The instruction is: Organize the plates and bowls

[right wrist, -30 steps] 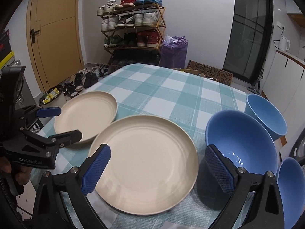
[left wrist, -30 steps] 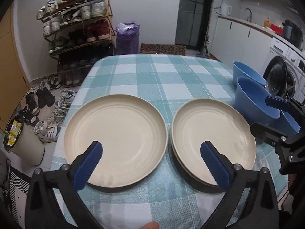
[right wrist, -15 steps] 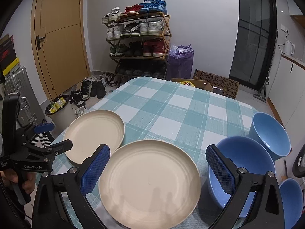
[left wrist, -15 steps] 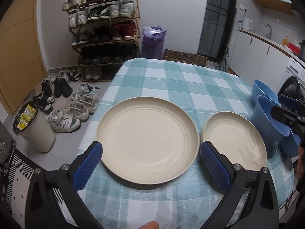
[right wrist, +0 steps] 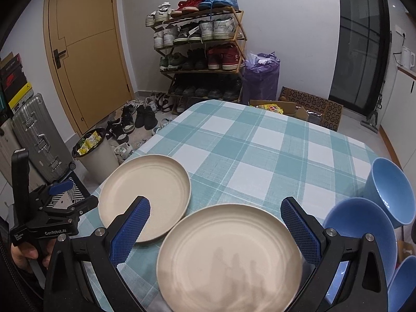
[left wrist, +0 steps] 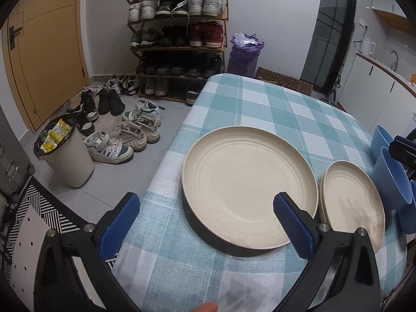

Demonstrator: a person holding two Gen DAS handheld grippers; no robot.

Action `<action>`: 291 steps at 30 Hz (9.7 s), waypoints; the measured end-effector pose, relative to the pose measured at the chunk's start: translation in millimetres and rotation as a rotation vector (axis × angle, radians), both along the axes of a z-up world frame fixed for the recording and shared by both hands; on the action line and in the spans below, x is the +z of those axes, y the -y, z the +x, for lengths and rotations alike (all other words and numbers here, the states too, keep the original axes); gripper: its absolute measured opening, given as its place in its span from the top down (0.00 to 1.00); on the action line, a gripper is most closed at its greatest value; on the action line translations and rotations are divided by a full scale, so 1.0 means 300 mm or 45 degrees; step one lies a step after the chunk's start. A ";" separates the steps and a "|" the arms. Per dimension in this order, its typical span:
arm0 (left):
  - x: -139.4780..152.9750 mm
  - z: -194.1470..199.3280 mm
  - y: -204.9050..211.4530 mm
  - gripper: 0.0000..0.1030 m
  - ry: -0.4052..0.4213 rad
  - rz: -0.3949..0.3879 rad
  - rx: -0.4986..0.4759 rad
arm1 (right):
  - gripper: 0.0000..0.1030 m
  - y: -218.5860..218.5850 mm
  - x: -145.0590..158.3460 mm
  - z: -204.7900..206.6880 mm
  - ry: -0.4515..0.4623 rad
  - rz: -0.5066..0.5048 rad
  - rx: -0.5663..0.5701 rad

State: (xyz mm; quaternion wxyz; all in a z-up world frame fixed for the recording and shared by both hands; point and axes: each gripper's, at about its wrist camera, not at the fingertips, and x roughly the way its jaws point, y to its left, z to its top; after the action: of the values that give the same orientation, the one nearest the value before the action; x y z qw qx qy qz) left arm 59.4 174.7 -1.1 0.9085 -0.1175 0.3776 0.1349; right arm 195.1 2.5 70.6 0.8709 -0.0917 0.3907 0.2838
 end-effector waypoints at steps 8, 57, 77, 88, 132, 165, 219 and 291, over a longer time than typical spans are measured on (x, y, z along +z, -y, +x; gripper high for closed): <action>-0.040 0.014 -0.040 0.00 -0.040 -0.001 0.024 | 0.01 -0.109 -0.066 0.057 -0.080 -0.025 0.010; -0.175 0.107 -0.100 0.48 -0.159 -0.143 -0.012 | 0.33 -0.381 -0.407 0.223 -0.342 -0.216 0.151; -0.179 0.107 -0.092 0.78 -0.149 -0.189 -0.053 | 0.64 -0.371 -0.416 0.218 -0.351 -0.222 0.143; -0.178 0.104 -0.094 0.83 -0.141 -0.184 -0.045 | 0.85 -0.370 -0.417 0.211 -0.305 -0.254 0.127; -0.002 0.076 0.031 0.83 0.005 -0.076 -0.097 | 0.86 -0.208 -0.173 0.107 -0.118 -0.176 0.023; 0.105 0.092 0.322 0.83 0.035 0.047 -0.307 | 0.86 0.158 -0.049 -0.045 -0.082 -0.144 -0.164; -0.074 0.189 0.524 0.82 -0.110 0.151 -0.453 | 0.85 0.316 -0.259 -0.094 -0.133 -0.280 -0.338; -0.008 0.128 0.467 0.37 -0.045 0.075 -0.436 | 0.12 0.288 -0.144 -0.150 -0.123 -0.069 -0.226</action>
State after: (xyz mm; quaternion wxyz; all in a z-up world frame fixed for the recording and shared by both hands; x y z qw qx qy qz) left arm 97.9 34.7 -3.6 0.9145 -0.0223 0.4039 -0.0087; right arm 150.3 -83.8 27.4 0.8700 -0.0664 0.4461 0.1991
